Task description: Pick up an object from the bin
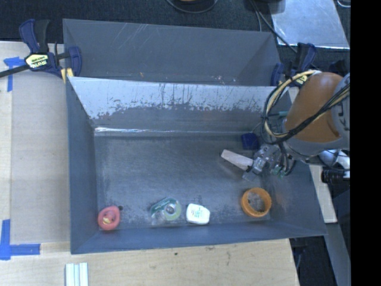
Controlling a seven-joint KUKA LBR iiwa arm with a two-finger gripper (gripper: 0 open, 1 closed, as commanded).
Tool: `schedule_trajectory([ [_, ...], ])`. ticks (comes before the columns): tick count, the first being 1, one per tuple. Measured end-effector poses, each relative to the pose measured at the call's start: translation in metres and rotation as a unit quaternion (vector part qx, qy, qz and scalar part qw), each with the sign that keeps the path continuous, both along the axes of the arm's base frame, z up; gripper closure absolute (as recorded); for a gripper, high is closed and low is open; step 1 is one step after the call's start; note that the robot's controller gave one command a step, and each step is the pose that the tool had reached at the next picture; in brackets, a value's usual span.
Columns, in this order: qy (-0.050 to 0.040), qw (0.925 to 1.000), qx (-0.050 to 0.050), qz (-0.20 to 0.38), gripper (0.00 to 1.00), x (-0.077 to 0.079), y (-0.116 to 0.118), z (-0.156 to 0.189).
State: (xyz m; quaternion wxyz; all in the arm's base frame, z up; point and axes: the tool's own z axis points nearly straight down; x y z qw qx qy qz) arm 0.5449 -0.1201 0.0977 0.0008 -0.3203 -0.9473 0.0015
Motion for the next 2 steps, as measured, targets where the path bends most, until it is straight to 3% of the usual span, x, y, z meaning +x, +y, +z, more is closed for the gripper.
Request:
schedule_trajectory([
  [2, -0.0067, 1.0000, -0.002, 0.001, 1.00, 0.0035, -0.0010, 0.0351],
])
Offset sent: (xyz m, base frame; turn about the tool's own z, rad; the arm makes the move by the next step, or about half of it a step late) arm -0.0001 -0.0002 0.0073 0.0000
